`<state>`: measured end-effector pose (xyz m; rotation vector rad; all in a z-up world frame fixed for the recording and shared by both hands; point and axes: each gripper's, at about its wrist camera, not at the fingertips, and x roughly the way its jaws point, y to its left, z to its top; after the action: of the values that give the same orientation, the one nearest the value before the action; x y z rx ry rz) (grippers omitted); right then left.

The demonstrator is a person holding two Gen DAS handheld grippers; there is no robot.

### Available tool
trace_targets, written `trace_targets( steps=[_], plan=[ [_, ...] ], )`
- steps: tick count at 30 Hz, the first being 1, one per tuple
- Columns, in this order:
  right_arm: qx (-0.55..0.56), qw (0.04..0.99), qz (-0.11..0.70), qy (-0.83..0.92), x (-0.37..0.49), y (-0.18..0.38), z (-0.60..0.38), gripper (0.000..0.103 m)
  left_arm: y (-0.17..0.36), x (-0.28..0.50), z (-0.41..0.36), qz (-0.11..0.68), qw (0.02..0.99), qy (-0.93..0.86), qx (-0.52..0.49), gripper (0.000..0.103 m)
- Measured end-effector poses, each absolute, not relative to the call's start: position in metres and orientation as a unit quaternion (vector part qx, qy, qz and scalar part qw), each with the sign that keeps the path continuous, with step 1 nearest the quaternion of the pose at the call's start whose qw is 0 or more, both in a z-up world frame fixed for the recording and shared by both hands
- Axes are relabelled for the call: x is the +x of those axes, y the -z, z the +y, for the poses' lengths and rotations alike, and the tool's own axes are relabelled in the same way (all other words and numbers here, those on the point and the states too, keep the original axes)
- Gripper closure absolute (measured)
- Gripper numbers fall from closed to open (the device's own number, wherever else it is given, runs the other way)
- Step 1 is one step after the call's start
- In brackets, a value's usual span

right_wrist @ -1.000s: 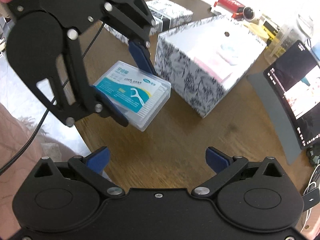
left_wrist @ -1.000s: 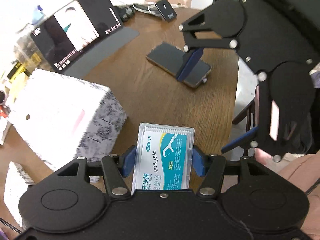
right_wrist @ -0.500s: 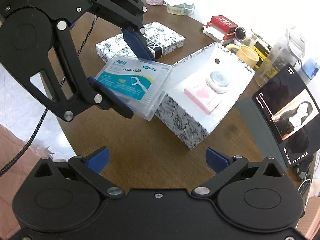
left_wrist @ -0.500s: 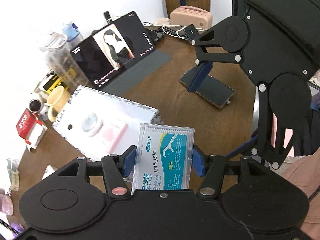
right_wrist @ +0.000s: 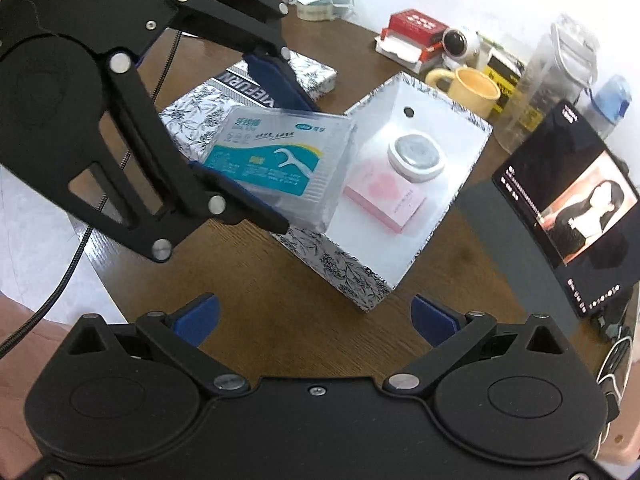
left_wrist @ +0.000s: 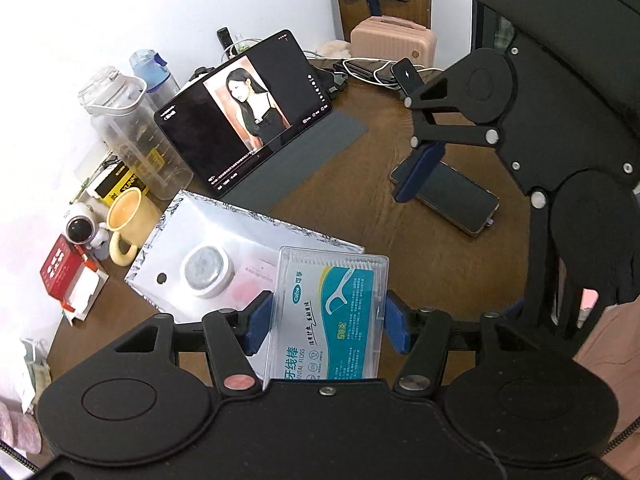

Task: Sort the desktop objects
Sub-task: 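Lift the floss pick box with the left tool over the floral box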

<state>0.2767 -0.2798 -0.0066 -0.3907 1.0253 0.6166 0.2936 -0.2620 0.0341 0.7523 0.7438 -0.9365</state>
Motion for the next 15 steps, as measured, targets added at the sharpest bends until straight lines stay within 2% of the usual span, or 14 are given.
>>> trace_targets(
  steps=[15],
  plan=[
    [-0.090,0.758,0.577,-0.290,0.330,0.027,-0.289,0.000,0.009,0.367,-0.286,0.345,0.732,0.444,0.384,0.046]
  ],
)
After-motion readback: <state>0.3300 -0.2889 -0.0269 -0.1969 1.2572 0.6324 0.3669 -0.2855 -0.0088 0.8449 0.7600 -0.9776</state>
